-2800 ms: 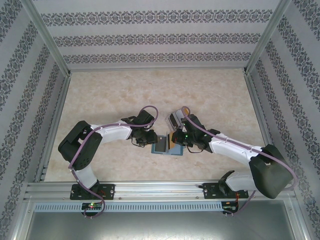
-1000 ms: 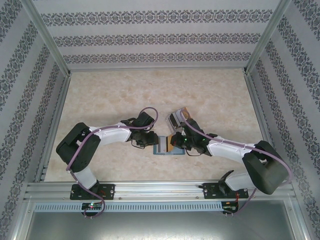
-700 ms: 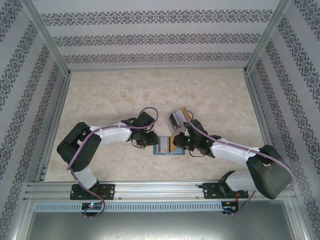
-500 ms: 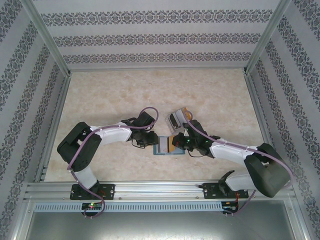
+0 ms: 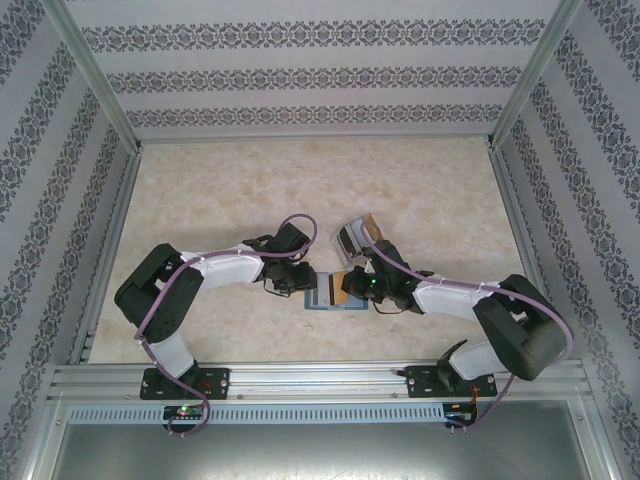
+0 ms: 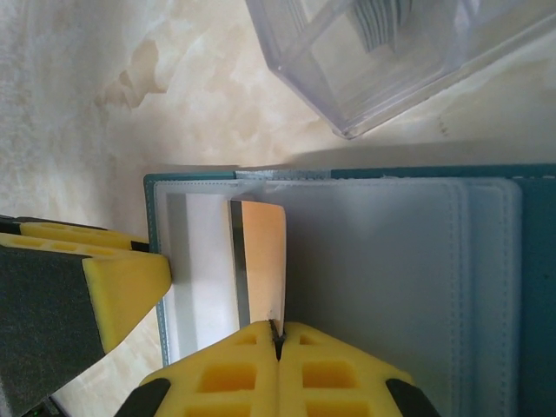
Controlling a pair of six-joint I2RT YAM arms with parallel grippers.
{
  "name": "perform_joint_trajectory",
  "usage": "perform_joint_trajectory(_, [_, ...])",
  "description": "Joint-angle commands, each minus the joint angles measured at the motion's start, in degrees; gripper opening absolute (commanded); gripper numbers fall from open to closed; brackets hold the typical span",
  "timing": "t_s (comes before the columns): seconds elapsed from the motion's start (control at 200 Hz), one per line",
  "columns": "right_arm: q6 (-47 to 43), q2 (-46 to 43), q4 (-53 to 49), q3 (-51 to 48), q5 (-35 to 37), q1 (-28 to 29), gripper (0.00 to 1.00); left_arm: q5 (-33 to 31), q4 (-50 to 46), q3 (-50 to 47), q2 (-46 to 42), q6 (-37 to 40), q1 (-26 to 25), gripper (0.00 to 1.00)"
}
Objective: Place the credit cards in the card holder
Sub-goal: Insert the credit card into the card slot.
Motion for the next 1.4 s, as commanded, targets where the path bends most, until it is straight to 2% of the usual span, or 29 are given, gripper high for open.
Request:
perform_joint_trajectory(0.0, [-0.85,2.04,-1.58,0.80,-0.42,1.50,0.02,0.64,-0.34,0.87,1.39,0.47,-0.71,0.28])
perform_joint_trajectory(0.335, [1.87,3.93,-1.32,2.37,2.50,3.03,0.04,0.56,-0.15,0.53,1.26,0.26,-0.72,0.27])
perform_joint_trajectory(0.54, [1.86,4.93,-2.18,4.49,3.48,4.71,0.08,0.44,0.04,0.43,1.22,0.27,-0.80,0.27])
perform_joint_trajectory(0.714, [0.18,4.48,-6.64,6.73,4.62,5.17,0.14,0.01,-0.30,0.48,0.89,0.40,-0.81,0.27])
perform_joint_trajectory(0.774, [-0.87,3.71,-9.76,7.54,5.93,5.21,0.20,-0.10,-0.65,0.54,0.95,0.53,-0.81,0.26])
perform_joint_trajectory(0.859, [-2.21,2.06,-13.64,8.32,8.09,5.18,0.22,-0.28,-0.84,0.49,0.84,0.62,-0.81,0.26])
perform_joint_trajectory(0.929, [-2.82,0.84,-15.19,8.55,9.24,5.16,0.28,-0.26,-0.66,0.49,0.86,0.61,-0.81,0.26])
perform_joint_trajectory(1.394, [-3.63,7.72,-14.51,13.38,6.08,6.68,0.22,0.42,-0.31,0.51,0.60,0.58,-0.81,0.26])
